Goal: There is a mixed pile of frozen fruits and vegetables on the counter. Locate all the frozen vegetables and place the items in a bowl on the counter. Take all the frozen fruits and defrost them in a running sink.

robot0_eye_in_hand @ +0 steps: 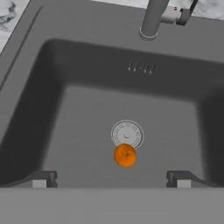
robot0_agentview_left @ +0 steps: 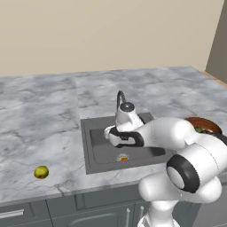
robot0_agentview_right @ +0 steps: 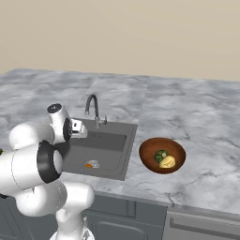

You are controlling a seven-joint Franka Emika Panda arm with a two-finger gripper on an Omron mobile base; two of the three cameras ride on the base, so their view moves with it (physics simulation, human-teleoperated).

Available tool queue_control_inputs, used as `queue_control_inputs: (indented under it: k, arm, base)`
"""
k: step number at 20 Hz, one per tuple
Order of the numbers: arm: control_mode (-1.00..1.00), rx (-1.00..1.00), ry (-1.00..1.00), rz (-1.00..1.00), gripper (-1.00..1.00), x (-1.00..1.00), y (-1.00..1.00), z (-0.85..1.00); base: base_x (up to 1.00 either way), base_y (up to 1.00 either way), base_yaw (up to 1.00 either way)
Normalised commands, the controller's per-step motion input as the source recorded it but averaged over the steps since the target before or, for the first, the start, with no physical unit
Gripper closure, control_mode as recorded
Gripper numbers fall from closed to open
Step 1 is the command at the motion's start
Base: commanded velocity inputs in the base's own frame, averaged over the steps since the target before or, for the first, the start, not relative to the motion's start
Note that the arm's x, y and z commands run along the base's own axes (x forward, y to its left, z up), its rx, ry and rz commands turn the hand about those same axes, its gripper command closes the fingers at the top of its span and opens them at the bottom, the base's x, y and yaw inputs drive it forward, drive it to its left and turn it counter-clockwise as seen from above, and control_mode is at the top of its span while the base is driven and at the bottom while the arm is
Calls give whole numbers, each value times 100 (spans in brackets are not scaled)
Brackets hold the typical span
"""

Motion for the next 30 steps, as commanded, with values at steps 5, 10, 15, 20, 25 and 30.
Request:
queue_control_inputs:
  k: [5,10,15,20,25,30]
  arm:
    - [-100,1,0,6,-100,-2,30,21]
    - [-100,1,-1,6,-100,-15,26,36]
    - [-100,2,0,9,-100,-36,37,19]
    - [-100,1,0,8,-100,-45,50,2]
    - [-100,5,-2,3,-100,-39,53,9]
    - [-100,9,-2,0,-100,-15,51,11]
  base:
    - [0,0,0]
    - [0,0,0]
    - [0,0,0]
    - [0,0,0]
    - [0,0,0]
    - [0,0,0]
